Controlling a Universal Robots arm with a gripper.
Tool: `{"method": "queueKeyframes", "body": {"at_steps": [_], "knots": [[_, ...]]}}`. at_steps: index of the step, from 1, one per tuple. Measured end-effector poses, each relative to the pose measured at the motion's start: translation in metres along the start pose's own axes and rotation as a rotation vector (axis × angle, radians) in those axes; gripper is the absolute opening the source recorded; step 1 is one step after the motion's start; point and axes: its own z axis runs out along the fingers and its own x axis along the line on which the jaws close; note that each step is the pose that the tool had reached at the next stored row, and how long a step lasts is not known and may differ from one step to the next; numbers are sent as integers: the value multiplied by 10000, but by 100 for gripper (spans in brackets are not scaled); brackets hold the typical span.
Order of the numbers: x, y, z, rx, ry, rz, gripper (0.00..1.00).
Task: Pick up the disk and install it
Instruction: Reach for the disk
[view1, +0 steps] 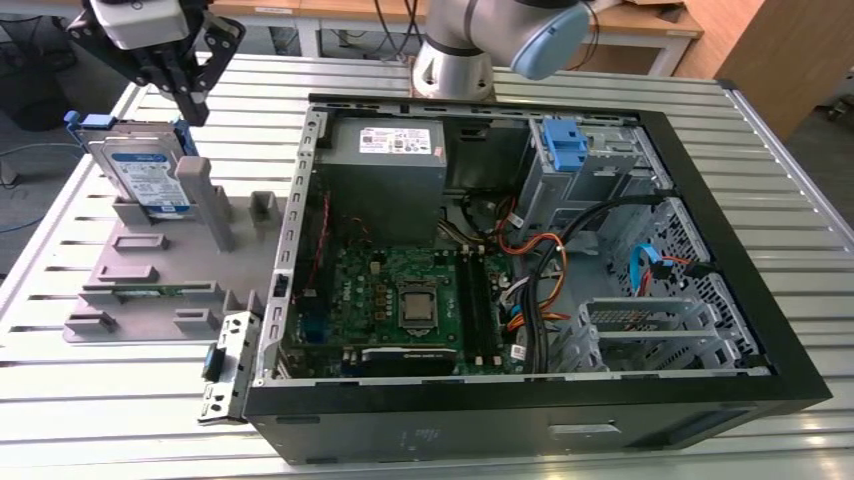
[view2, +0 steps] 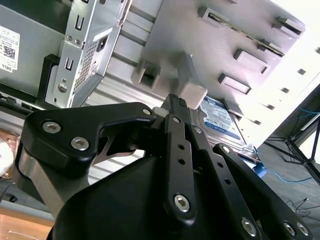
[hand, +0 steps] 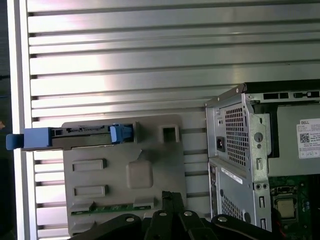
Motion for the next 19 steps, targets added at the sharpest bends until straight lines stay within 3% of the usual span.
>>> {"method": "queueKeyframes", "body": {"at_steps": [19], "knots": [[380,50,46,3,-6,140,11]]}}
